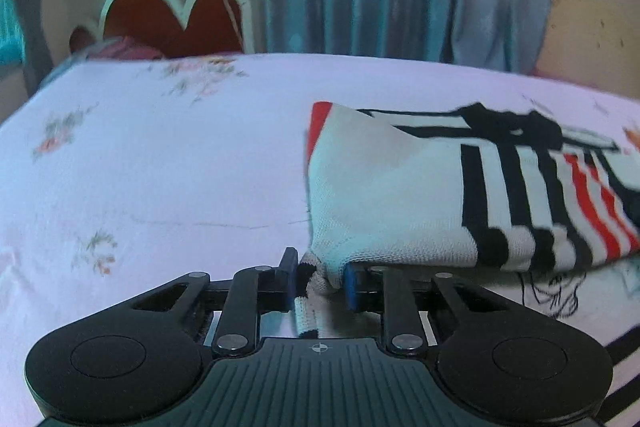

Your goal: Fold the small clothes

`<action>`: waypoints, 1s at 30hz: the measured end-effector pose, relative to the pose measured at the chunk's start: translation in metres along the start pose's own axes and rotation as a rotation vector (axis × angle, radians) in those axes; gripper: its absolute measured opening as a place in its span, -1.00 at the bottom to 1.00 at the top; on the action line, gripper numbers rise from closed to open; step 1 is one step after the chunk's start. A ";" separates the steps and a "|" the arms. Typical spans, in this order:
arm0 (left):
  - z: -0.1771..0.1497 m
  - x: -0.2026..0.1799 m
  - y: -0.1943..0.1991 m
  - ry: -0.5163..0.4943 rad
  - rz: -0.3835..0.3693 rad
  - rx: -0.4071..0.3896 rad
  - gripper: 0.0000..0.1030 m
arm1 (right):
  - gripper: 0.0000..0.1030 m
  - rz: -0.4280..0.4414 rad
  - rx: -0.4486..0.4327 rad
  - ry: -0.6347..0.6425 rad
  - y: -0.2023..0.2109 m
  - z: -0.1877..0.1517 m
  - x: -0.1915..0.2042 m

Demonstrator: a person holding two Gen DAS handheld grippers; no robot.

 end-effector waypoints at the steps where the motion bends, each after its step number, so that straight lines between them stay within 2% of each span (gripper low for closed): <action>1: -0.001 0.002 -0.002 0.017 -0.013 0.012 -0.56 | -0.57 0.019 0.000 -0.010 0.003 0.000 0.000; 4: -0.004 0.005 -0.008 0.070 -0.033 0.031 -0.56 | -0.55 0.006 -0.002 -0.012 0.004 -0.001 -0.003; 6: -0.005 0.005 -0.009 0.085 -0.035 0.041 -0.56 | -0.53 0.002 0.000 -0.060 0.002 -0.002 -0.015; 7: -0.005 0.006 -0.009 0.088 -0.038 0.046 -0.56 | -0.57 -0.008 -0.002 -0.081 0.003 -0.003 -0.022; 8: -0.005 0.005 -0.009 0.084 -0.039 0.049 -0.56 | -0.73 -0.026 0.004 -0.080 0.003 -0.005 -0.027; 12: -0.003 0.000 -0.002 0.055 -0.049 0.052 -0.54 | -0.74 -0.073 0.010 -0.020 0.007 -0.008 -0.031; 13: -0.003 0.000 0.002 0.050 -0.058 0.059 -0.47 | -0.66 -0.064 -0.001 -0.028 0.011 -0.006 -0.031; 14: -0.003 0.000 0.006 0.042 -0.060 0.065 -0.26 | -0.40 -0.050 -0.021 -0.044 0.016 -0.003 -0.032; 15: -0.003 0.001 0.012 0.032 -0.064 0.063 -0.07 | -0.24 -0.041 -0.041 -0.066 0.021 0.000 -0.035; 16: -0.002 0.003 0.019 0.028 -0.061 0.053 0.30 | -0.10 -0.032 -0.057 -0.084 0.025 0.004 -0.037; 17: -0.001 0.006 0.026 0.031 -0.057 0.035 0.45 | -0.10 -0.024 -0.066 -0.089 0.027 0.006 -0.038; 20: 0.007 0.012 0.039 0.055 -0.071 0.012 0.46 | -0.10 -0.021 -0.053 -0.076 0.021 0.011 -0.038; 24: 0.024 0.014 0.028 0.142 -0.112 0.044 0.46 | -0.11 -0.029 -0.014 -0.084 0.002 0.012 -0.036; 25: 0.029 0.012 0.023 0.155 -0.119 0.051 0.46 | -0.13 -0.036 0.001 -0.077 -0.004 0.011 -0.035; 27: 0.037 0.004 0.009 0.165 -0.130 0.067 0.46 | -0.31 -0.039 0.001 -0.068 -0.008 0.011 -0.031; 29: 0.044 -0.004 -0.006 0.157 -0.123 0.080 0.46 | -0.72 -0.031 -0.005 -0.052 -0.008 0.012 -0.026; 30: 0.048 -0.006 -0.014 0.162 -0.120 0.082 0.46 | -0.77 -0.031 -0.005 -0.045 -0.008 0.013 -0.024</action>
Point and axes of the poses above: each gripper's, at about its wrist camera, not at the fingertips, and y roughly against the way its jaws point, x to its left, z to its top, the point moved 10 cm from there along -y, roughly the way its jaws point, and after that the axes turned 7 degrees about x, right-handed, at the moved point
